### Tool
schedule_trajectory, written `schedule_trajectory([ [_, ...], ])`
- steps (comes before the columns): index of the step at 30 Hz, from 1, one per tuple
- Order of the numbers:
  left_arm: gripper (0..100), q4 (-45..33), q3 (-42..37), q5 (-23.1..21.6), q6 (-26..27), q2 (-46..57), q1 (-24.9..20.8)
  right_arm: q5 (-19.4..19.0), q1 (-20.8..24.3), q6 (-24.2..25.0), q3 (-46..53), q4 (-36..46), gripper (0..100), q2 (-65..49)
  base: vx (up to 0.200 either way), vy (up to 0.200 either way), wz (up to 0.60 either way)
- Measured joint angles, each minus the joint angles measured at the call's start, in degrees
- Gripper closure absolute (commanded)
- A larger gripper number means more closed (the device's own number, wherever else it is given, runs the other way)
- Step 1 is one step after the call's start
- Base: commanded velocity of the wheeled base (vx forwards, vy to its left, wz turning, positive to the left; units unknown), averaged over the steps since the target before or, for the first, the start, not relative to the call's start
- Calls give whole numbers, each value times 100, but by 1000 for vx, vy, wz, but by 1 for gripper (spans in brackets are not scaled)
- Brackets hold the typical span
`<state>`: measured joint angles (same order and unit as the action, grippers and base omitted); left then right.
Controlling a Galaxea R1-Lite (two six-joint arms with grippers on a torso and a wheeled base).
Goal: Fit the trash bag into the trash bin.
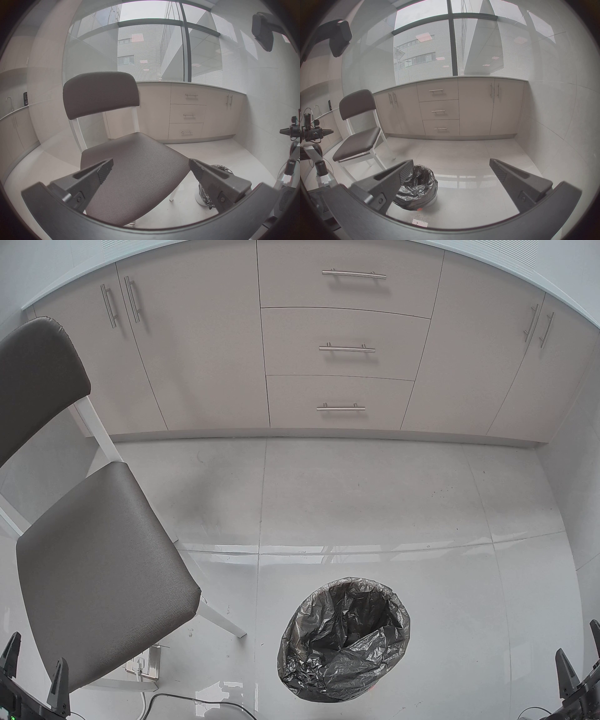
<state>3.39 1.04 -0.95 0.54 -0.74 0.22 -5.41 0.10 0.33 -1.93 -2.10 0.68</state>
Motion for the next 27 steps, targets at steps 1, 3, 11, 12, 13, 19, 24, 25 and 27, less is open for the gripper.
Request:
schedule_trajectory([
  [1,0,2,0,9,1,0,0,2,0,-1,28,-1,0,0,0,0,0],
  [3,0,6,0,49,1,0,0,68,0,-73,61,-9,0,0,0,0,0],
  [11,0,11,-5,152,-2,-2,2,418,0,-180,91,49,0,2,0,0,0],
  [12,0,11,-5,152,-2,-2,2,435,0,-199,91,62,0,2,0,0,0],
  [13,0,11,-5,155,-2,-2,2,446,0,-211,91,82,0,2,0,0,0],
  [19,0,11,-5,144,-10,-5,2,477,52,-336,91,139,0,85,0,0,0],
  [24,0,13,-5,212,-54,-7,2,460,72,-180,91,150,0,144,0,0,0],
  [25,0,16,-2,221,-63,-7,2,462,74,-145,91,152,0,152,0,0,0],
  [27,0,13,-2,226,-72,-10,2,466,76,-101,91,156,0,163,0,0,0],
])
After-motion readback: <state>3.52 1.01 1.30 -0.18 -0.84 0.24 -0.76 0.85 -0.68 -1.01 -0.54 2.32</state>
